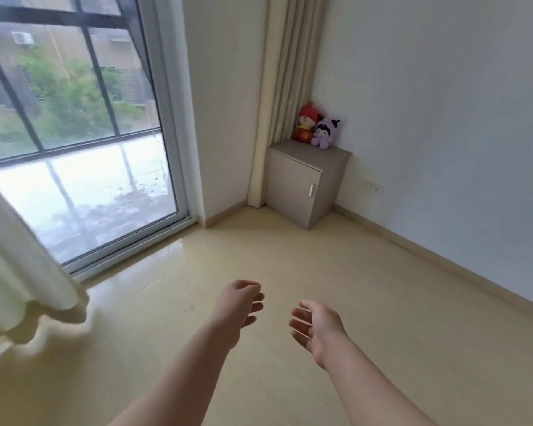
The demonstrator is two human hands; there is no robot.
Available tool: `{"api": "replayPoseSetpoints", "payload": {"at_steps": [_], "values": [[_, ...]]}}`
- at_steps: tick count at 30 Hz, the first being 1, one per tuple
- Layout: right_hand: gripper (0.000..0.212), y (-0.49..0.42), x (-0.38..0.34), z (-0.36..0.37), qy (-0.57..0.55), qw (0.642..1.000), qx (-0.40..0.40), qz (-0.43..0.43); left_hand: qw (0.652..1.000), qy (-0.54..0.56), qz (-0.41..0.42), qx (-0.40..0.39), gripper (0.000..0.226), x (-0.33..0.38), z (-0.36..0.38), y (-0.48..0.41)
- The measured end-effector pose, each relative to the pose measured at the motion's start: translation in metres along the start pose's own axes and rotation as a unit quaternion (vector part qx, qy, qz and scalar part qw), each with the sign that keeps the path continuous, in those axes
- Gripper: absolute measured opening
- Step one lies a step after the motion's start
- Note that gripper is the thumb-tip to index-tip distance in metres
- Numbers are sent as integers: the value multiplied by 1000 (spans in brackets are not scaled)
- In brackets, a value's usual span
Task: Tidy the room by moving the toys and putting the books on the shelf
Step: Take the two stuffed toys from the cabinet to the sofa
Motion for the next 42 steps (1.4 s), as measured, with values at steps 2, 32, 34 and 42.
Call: {"api": "replayPoseSetpoints", "payload": {"at_steps": [2, 32, 34, 42], "values": [[12, -33, -30, -2, -11, 1000, 10, 2, 1000, -12, -7, -12, 13, 18, 21, -40], [10, -629, -597, 53, -68, 997, 31, -37, 999, -18, 8, -33, 9, 377, 312, -744], [11, -655, -626, 54, -75, 996, 40, -35, 998, -39, 7, -45, 10, 404, 334, -779], [8, -820, -745, 37, -86, 994, 68, -29, 989, -123, 27, -75, 9, 480, 443, -946]]}}
Point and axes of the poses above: each hand's wrist, its own y-axis away from the middle knuckle, its own z-axis out of the palm, x = y × z, the point moved 4 cm from there along -y, towards the middle knuckle, and after that the axes turned 13 degrees about y, right-handed, at the moved point
